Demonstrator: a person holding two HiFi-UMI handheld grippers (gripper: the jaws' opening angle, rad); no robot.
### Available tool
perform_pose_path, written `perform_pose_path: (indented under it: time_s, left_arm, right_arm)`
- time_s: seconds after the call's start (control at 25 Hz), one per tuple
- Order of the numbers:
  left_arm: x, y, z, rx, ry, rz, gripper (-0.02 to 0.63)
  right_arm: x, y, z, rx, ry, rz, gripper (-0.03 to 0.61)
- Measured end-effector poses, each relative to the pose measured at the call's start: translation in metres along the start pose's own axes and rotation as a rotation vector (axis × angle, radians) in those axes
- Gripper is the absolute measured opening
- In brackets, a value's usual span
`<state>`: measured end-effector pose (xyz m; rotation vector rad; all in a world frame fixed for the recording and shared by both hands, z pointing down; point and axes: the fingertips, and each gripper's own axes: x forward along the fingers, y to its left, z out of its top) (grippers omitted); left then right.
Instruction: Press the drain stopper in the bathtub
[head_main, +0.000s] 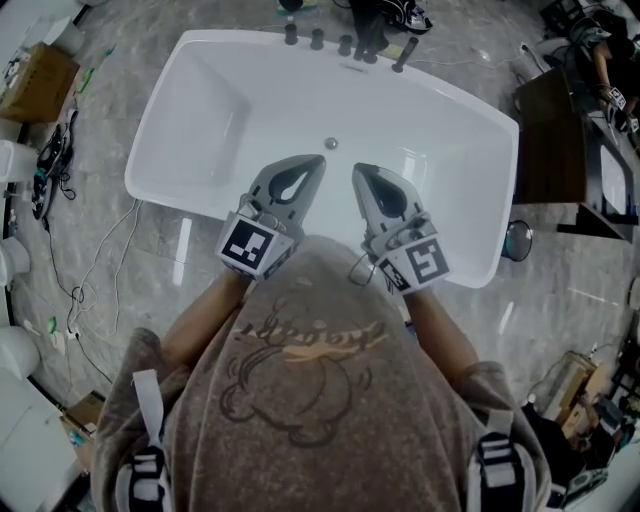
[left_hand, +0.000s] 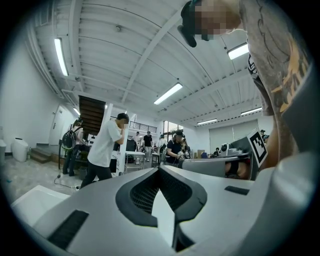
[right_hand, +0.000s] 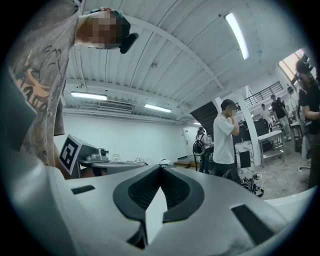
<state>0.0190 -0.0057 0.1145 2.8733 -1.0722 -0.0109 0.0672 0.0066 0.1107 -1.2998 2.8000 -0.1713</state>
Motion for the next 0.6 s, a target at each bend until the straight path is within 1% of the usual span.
perform_pose_path:
  time_s: [0.6]
  left_arm:
    - [0.0003,0.0026,-0.0009,-0.026,0.001,0.021,0.001]
  right_arm:
    - [-0.0010,0.0006,-0.0051,0.003,0.009,0.010,0.005]
